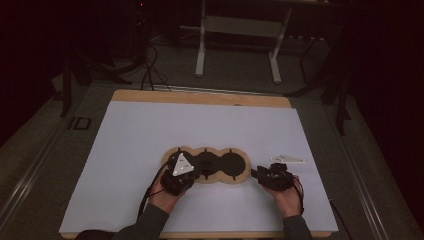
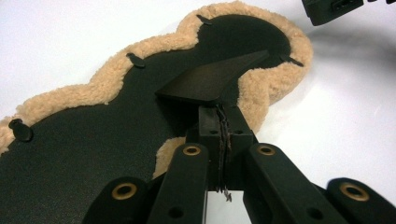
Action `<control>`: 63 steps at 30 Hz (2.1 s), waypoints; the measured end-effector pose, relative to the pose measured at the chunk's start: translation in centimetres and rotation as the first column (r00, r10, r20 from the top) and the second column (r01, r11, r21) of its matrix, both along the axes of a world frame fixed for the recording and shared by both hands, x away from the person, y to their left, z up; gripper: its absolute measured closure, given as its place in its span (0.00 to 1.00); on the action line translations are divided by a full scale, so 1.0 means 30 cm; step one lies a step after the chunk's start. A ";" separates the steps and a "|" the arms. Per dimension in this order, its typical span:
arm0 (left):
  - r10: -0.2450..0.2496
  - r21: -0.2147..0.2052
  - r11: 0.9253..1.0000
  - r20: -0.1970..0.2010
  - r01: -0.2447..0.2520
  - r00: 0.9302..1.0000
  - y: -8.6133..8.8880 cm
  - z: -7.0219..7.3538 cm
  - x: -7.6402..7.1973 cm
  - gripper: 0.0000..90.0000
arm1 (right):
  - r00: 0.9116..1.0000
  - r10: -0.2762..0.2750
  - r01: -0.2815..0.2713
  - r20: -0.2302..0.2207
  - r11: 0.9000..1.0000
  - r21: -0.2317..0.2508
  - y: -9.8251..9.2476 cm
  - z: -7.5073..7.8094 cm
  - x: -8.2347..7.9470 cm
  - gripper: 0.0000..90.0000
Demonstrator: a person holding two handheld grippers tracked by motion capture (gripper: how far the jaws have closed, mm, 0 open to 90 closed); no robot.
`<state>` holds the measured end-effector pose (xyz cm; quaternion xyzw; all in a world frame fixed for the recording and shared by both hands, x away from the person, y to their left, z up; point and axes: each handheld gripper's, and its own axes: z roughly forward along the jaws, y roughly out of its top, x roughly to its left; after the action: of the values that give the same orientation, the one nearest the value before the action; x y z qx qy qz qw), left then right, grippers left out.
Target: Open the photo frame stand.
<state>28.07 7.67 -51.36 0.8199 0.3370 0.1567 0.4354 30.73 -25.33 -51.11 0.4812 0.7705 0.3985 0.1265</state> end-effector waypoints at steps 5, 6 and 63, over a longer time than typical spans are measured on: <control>0.001 0.002 1.000 -0.004 -0.001 1.000 0.001 -0.001 0.001 0.97 | 1.000 -0.002 0.002 0.000 1.000 0.001 -0.001 0.001 0.000 0.71; -0.012 0.010 1.000 -0.015 0.012 1.000 0.001 -0.004 0.001 0.92 | 1.000 0.001 -0.001 0.001 1.000 0.002 -0.001 0.002 -0.001 0.72; -0.114 0.087 0.991 0.104 0.105 0.988 -0.025 0.131 0.022 0.50 | 1.000 -0.008 0.008 -0.003 1.000 0.003 -0.010 0.000 0.001 0.64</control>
<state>28.74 6.93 -47.43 0.8443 0.2606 0.1906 0.4276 30.76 -25.63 -51.10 0.4851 0.7681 0.3986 0.1261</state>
